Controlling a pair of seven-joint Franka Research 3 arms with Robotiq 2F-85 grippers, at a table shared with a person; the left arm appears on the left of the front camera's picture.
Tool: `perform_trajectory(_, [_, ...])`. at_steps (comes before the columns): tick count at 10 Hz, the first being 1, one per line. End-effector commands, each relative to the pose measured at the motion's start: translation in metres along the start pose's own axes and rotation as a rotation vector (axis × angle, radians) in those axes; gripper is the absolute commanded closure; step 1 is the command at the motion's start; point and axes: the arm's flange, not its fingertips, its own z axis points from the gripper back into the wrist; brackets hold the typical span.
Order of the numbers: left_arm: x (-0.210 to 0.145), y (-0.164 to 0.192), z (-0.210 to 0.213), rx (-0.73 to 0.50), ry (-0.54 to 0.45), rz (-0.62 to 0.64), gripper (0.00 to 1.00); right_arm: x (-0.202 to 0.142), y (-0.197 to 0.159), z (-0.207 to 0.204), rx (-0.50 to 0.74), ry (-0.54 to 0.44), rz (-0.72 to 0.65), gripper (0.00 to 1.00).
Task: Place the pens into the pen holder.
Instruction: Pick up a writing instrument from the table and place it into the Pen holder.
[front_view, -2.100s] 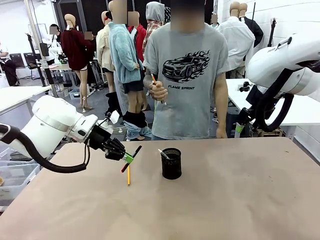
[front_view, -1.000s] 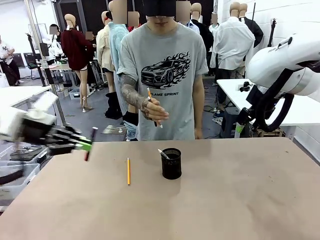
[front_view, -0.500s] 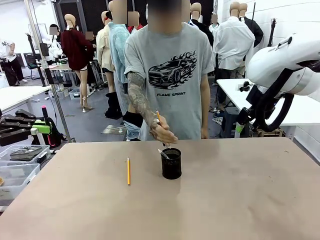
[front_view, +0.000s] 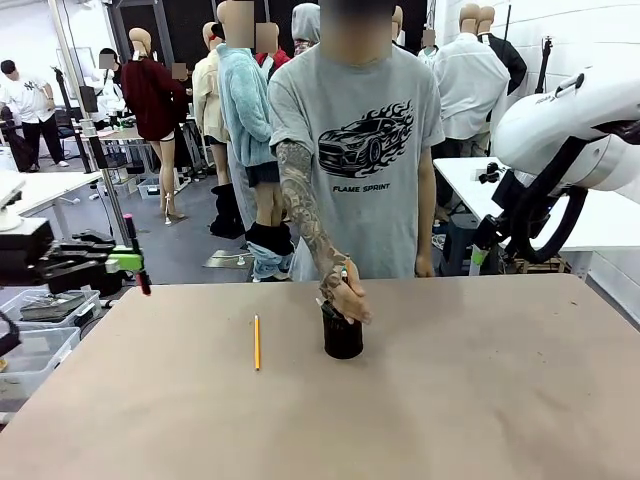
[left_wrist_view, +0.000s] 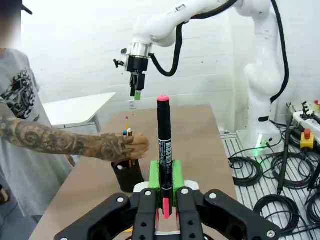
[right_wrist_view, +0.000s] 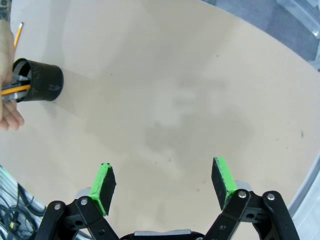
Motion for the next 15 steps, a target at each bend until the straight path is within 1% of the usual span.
perform_trajectory(1, [-0.003, 0.021, -0.025, 0.009, -0.017, 0.022, 1.0, 0.0, -0.001, -0.001, -0.005, -0.005, 0.013, 0.04])
perform_trajectory(2, [-0.008, 0.031, -0.043, 0.019, 0.018, 0.069, 1.0, 0.0, -0.001, -0.001, -0.005, -0.005, 0.013, 0.04])
perform_trajectory(3, [-0.011, 0.039, -0.06, 0.002, 0.019, 0.094, 1.0, 0.0, -0.001, -0.001, -0.005, -0.005, 0.013, 0.04])
perform_trajectory(4, [-0.012, 0.049, -0.076, -0.007, 0.0, 0.109, 1.0, 0.0, -0.001, -0.001, -0.005, -0.005, 0.013, 0.04])
perform_trajectory(5, [-0.016, 0.058, -0.091, -0.021, -0.029, 0.166, 1.0, 0.0, -0.001, -0.001, -0.005, -0.005, 0.013, 0.04])
perform_trajectory(6, [-0.021, 0.067, -0.106, -0.006, -0.023, 0.202, 1.0, 0.0, -0.001, -0.001, -0.005, -0.005, 0.013, 0.04])
perform_trajectory(9, [-0.035, 0.083, -0.145, 0.024, -0.083, 0.278, 1.0, 0.0, -0.001, -0.001, -0.005, -0.005, 0.013, 0.04])
perform_trajectory(10, [-0.042, 0.085, -0.164, 0.05, -0.057, 0.282, 1.0, 0.0, -0.001, -0.001, -0.005, -0.005, 0.013, 0.04])
perform_trajectory(11, [-0.044, 0.086, -0.176, 0.044, -0.029, 0.288, 1.0, 0.0, -0.001, -0.001, -0.005, -0.005, 0.013, 0.04])
perform_trajectory(12, [-0.042, 0.085, -0.183, 0.139, 0.089, 0.315, 1.0, 0.0, -0.001, -0.001, -0.005, -0.005, 0.013, 0.04])
perform_trajectory(13, [-0.047, 0.082, -0.16, 0.021, -0.047, 0.282, 1.0, 0.0, -0.001, -0.001, -0.005, -0.005, 0.013, 0.04])
perform_trajectory(14, [-0.047, 0.082, -0.16, 0.021, -0.047, 0.282, 1.0, 0.0, -0.001, -0.001, -0.005, -0.005, 0.013, 0.04])
perform_trajectory(15, [-0.05, 0.082, -0.174, 0.061, 0.017, 0.288, 1.0, 0.0, -0.001, -0.001, -0.005, -0.005, 0.013, 0.04])
